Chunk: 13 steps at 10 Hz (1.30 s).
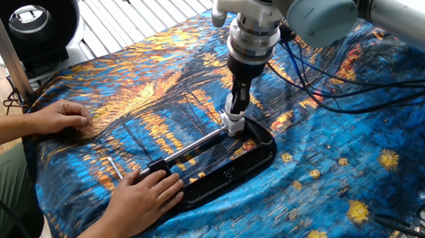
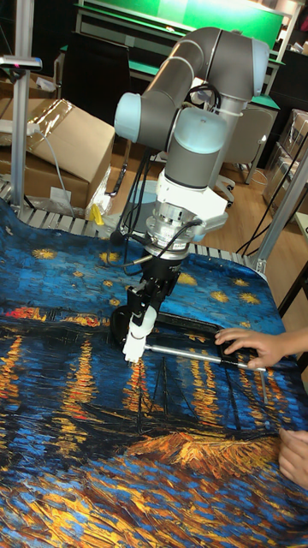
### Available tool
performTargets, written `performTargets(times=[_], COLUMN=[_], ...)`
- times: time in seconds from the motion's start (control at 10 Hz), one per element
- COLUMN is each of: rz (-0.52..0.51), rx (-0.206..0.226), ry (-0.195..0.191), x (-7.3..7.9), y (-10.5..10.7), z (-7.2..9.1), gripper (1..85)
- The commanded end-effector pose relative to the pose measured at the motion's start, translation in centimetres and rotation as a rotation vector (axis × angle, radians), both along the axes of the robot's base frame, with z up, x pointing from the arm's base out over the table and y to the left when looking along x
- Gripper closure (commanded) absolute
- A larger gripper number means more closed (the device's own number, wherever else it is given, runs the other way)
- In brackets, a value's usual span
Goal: Take out the light bulb by rotating it
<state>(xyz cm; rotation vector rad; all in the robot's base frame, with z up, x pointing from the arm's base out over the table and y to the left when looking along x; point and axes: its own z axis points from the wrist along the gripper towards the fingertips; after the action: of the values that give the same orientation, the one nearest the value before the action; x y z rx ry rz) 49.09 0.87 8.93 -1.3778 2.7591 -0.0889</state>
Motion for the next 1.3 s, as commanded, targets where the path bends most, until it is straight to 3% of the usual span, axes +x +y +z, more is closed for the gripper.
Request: performTargets(times=[0.0,0.5,0.7,1.2], rz=[0.065,0.122,0.12,0.186], rx=[0.003,-0.006,0.004,0.015], ry=[0.001,-0.01,-0.009,-0.018], x=[0.06,0.43,0.41,0.84], y=[0.11,0.0,0.23,0.4], z=[0.11,0.08,0.05,0.43], gripper=[66.7,66.3,62.0,26.3])
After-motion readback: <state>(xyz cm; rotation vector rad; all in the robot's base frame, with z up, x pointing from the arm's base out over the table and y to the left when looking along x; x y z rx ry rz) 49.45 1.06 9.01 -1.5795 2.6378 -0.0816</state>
